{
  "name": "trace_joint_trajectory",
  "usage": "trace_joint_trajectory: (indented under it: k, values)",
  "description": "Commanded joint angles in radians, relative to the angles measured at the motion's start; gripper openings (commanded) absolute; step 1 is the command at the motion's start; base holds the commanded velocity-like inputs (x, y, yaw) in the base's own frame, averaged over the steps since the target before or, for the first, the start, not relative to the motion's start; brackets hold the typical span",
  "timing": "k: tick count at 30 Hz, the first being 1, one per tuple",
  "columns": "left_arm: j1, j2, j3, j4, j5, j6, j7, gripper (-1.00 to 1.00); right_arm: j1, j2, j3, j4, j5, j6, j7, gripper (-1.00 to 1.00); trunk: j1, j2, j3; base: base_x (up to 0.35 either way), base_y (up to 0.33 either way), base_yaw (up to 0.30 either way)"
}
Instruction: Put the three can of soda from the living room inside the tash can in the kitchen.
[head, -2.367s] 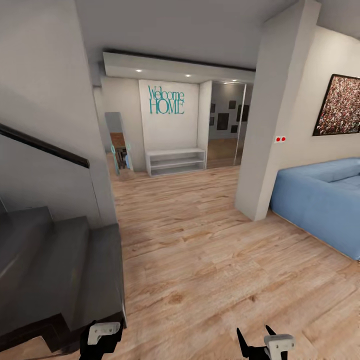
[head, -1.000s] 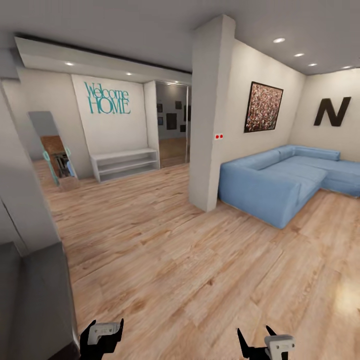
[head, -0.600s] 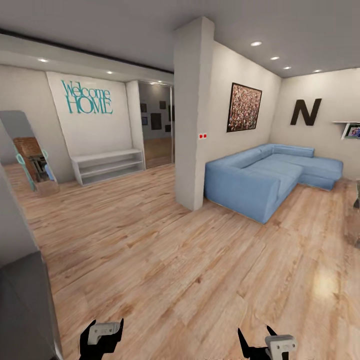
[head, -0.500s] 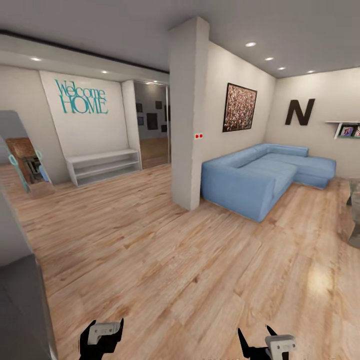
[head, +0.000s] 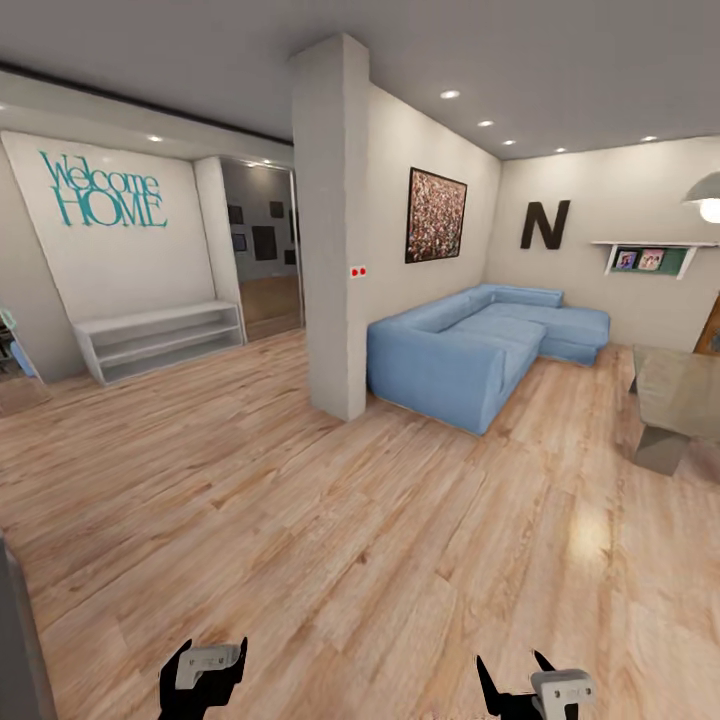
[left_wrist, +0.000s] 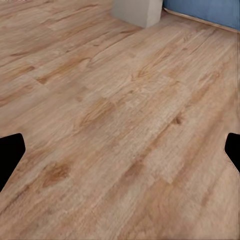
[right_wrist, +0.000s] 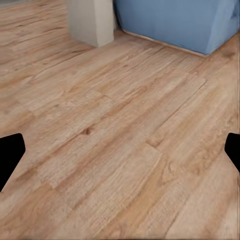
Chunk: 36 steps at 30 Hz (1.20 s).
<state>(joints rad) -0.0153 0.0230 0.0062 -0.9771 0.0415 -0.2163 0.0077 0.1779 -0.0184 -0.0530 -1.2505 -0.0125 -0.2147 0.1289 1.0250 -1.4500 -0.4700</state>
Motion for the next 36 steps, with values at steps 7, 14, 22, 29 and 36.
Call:
trace_joint_trajectory:
  k: [7,14,22,29,36]
  values:
    - [0.000,0.000,0.000,0.000,0.000,0.000,0.000,1.00,0.000,0.000,0.000,-0.001,0.000,0.001,0.000,1.00,0.000,0.000,0.000,0.000,0.000,-0.106]
    - [0.000,0.000,0.000,0.000,0.000,0.000,0.000,1.00,0.000,0.000,0.001,-0.001,0.000,0.000,0.000,1.00,0.000,0.000,0.000,0.000,0.000,-0.011]
    - [0.000,0.000,0.000,0.000,0.000,0.000,0.000,1.00,0.000,0.000,0.001,0.000,-0.001,0.000,0.000,1.00,0.000,0.000,0.000,0.000,0.000,-0.147]
    - [0.000,0.000,0.000,0.000,0.000,0.000,0.000,1.00,0.000,0.000,0.001,0.000,-0.001,0.000,0.000,1.00,0.000,0.000,0.002,0.000,0.000,-0.232]
    - [0.000,0.000,0.000,0.000,0.000,0.000,0.000,1.00,0.000,0.000,0.001,0.000,0.000,-0.001,0.001,1.00,0.000,0.000,0.006,0.000,0.000,-0.244]
